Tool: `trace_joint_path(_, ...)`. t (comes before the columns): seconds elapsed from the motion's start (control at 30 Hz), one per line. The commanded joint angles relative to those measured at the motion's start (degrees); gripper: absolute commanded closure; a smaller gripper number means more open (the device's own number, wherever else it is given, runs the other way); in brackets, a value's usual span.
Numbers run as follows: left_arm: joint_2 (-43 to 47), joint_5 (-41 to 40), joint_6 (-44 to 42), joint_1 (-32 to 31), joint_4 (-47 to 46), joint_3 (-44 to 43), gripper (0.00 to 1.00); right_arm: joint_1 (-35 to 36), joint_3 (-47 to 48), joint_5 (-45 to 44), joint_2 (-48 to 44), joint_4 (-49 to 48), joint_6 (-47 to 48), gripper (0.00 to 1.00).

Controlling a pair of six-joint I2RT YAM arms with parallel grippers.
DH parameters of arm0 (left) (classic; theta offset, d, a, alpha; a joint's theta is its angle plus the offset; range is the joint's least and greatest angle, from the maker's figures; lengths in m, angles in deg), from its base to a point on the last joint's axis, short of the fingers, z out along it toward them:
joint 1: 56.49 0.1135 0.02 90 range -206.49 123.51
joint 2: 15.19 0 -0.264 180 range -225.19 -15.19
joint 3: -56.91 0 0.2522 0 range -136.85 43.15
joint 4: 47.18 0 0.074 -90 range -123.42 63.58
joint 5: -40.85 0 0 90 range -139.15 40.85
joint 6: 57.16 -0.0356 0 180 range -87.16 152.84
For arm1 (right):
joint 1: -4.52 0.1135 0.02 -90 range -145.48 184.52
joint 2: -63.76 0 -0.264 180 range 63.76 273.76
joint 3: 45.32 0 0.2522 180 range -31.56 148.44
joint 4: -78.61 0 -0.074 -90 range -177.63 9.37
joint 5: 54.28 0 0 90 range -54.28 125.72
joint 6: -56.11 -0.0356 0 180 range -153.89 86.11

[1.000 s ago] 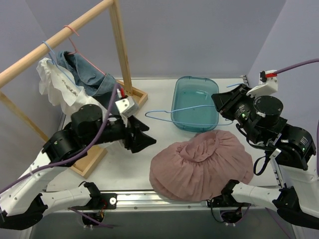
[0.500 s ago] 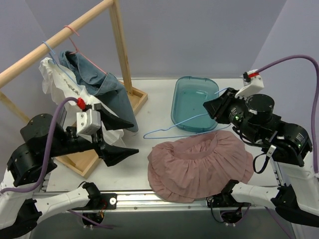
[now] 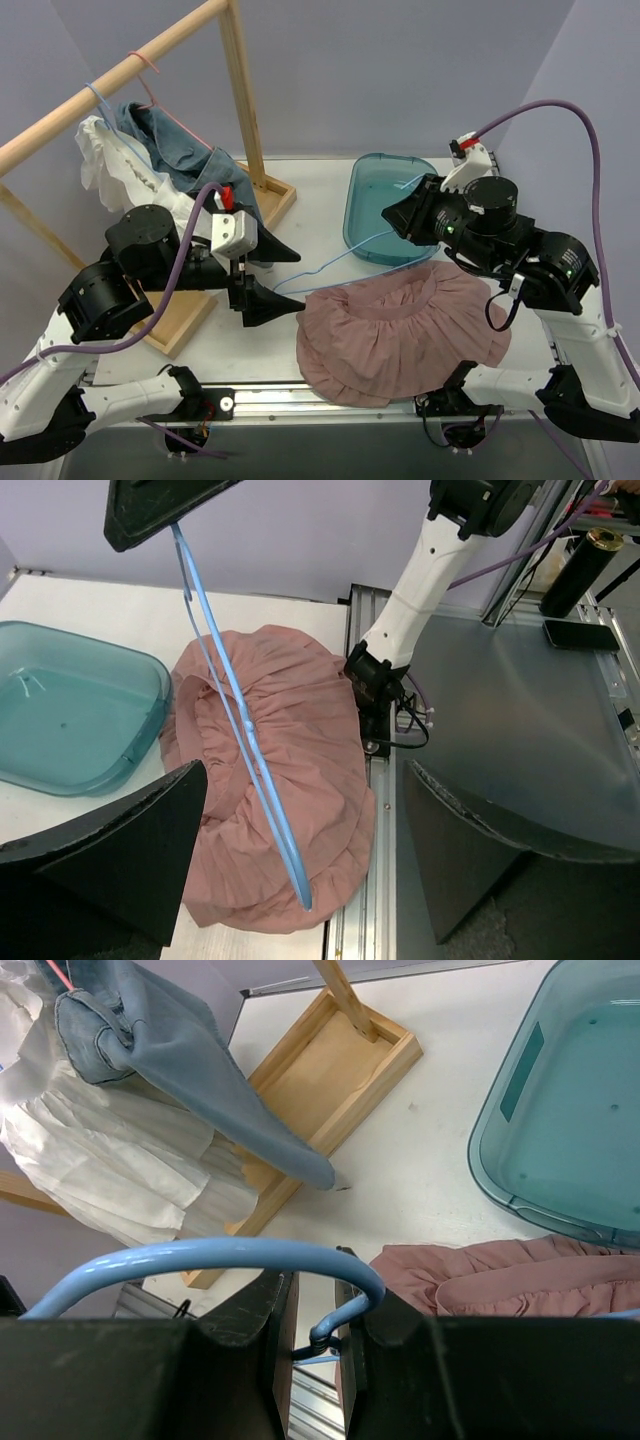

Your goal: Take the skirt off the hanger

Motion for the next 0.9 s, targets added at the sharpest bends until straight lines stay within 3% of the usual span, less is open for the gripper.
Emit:
trace_joint_path(0.0,-1.5,-0.8,-0.4,-0.1,2.4,-2.0,0.12,0.6,1.3,2.0,1.5,-3.3,0.6,1.0)
trace_joint_path(0.13,-2.6,-2.8,-0.4,-0.1,5.2,-2.9,0.18,0.6,2.3,3.6,2.4,-3.5,1.0,1.0)
trace_joint_path(0.3,-5.8,-7.9,0.7,-0.1,10.9,-5.7,0.47,0.5,2.9,5.5,3.1,-4.7,1.0,1.0)
trace_joint_path(0.37,-7.2,-10.8,1.0,-0.1,14.2,-7.6,0.64,0.5,2.9,6.8,3.1,-4.8,1.1,1.0)
trace_joint_path(0.4,-7.5,-12.1,1.3,-0.1,15.0,-8.3,0.97,0.5,2.7,7.1,3.2,-4.8,1.6,1.0)
trace_joint_path(0.47,-7.4,-13.8,2.2,0.1,16.3,-9.1,0.98,0.5,2.6,7.5,3.1,-4.7,2.5,0.99)
trace_joint_path(0.53,-7.1,-14.9,3.3,0.4,16.5,-9.4,0.98,0.5,1.7,8.2,2.5,-4.8,4.4,0.62)
trace_joint_path(0.6,-6.2,-12.5,4.4,2.6,16.7,-9.5,0.98,0.4,0.8,12.6,2.1,-4.3,5.9,0.36)
trace_joint_path(0.67,-6.1,-7.9,5.4,7.7,17.2,-10.4,0.98,0.4,0.0,14.7,1.8,-3.6,7.7,0.24)
trace_joint_path(0.73,-6.1,-2.3,6.3,11.4,17.7,-11.1,0.98,0.4,-1.8,15.7,0.8,-3.2,8.2,0.0)
trace_joint_path(0.87,-6.2,3.7,5.8,20.8,22.1,-14.6,0.98,0.4,-5.8,14.0,-5.4,-4.1,8.8,0.0)
